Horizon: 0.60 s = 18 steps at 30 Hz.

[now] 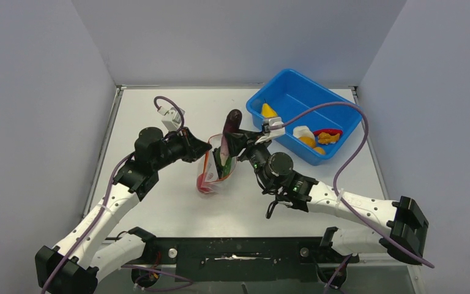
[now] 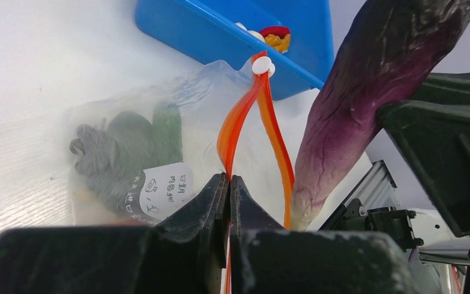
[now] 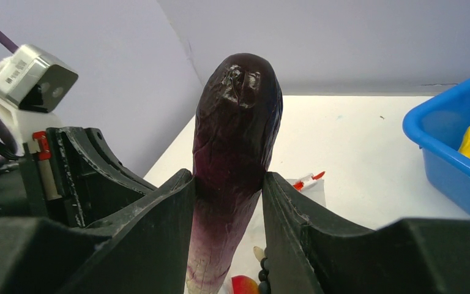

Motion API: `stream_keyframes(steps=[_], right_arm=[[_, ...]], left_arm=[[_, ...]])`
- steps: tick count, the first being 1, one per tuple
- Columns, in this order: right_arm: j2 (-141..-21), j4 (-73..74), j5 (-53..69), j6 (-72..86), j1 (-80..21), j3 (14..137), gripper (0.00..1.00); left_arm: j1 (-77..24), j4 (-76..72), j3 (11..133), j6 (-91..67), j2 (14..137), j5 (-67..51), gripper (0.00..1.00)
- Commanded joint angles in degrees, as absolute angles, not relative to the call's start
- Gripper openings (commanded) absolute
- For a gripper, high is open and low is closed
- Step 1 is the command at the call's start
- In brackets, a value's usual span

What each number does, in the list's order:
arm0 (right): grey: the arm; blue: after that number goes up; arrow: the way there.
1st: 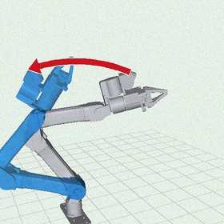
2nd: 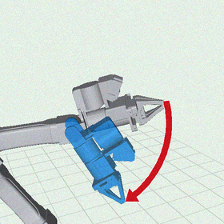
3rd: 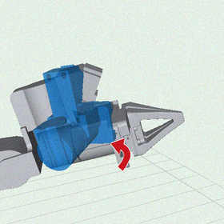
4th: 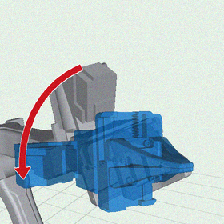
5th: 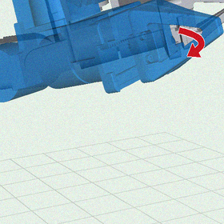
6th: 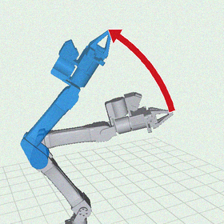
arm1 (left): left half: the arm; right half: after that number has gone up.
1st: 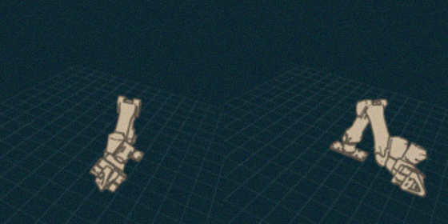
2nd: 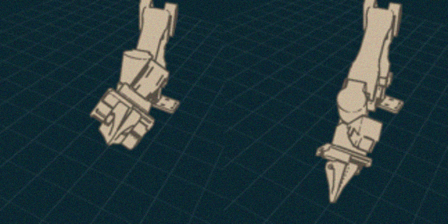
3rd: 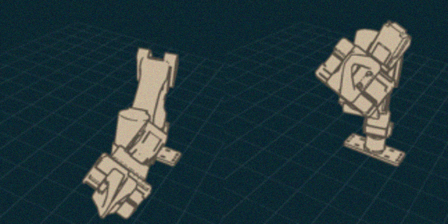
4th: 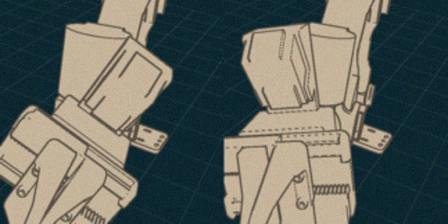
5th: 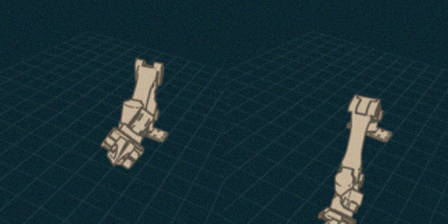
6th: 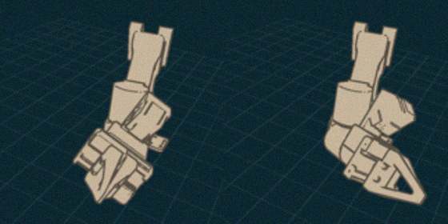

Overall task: Place the food in the zip-top bag and seal the zipper
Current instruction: Place the fake vegetable in the zipper food storage bag.

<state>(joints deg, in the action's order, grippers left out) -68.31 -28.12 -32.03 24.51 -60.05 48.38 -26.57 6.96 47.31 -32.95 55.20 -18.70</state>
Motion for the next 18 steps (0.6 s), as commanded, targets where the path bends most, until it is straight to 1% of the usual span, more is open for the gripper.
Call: stream_keyframes(steps=[1,7,15,18], right_arm=[[-69.9,-36.1,-39.4,21.9,-61.9,47.5,0.30],[-72.6,-36.6,-43.7,22.3,-65.0,47.0,0.30],[-75.0,-33.2,-50.1,24.5,-69.4,48.1,0.31],[-75.0,-32.1,-50.6,26.5,-70.8,48.2,0.32]], left_arm=[[-26.4,4.8,50.2,-34.2,54.1,-19.9,0.00],[-26.4,4.2,49.2,-34.9,53.4,-19.9,0.00],[-26.4,4.5,49.1,-34.4,53.1,-19.5,0.00],[-26.4,4.6,48.9,-34.1,53.1,-19.2,0.00]])
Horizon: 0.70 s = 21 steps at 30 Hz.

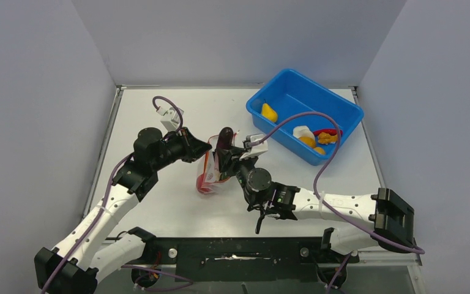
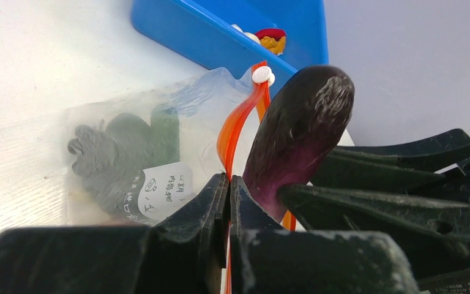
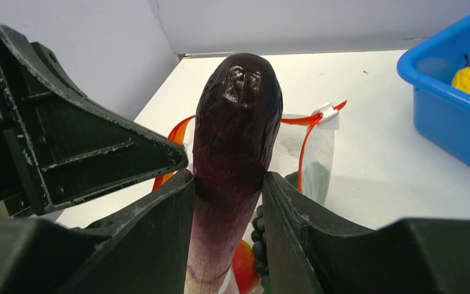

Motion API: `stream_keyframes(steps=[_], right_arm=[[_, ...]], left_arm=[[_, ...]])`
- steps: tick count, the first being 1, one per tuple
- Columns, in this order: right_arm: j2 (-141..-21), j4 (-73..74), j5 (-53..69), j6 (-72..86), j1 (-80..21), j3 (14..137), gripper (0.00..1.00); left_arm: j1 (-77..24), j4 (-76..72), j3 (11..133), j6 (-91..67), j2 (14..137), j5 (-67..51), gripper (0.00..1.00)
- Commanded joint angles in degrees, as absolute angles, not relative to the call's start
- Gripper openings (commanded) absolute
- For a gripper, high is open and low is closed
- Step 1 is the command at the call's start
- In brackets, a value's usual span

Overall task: Place the food in the zip-top bag and seal the zipper
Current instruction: Place the fake vegetable in the zipper food storage bag.

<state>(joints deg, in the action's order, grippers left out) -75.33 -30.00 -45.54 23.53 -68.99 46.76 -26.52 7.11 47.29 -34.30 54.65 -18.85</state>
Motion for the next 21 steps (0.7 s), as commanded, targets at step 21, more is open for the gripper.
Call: stream_keyframes(steps=[21], right_arm=[[-76.4,-14.2,-51.5,32.0,-72.4,56.0,0.58]], left_arm=[[-26.4,4.2,48.3,-33.1,52.8,-18.6,0.00]])
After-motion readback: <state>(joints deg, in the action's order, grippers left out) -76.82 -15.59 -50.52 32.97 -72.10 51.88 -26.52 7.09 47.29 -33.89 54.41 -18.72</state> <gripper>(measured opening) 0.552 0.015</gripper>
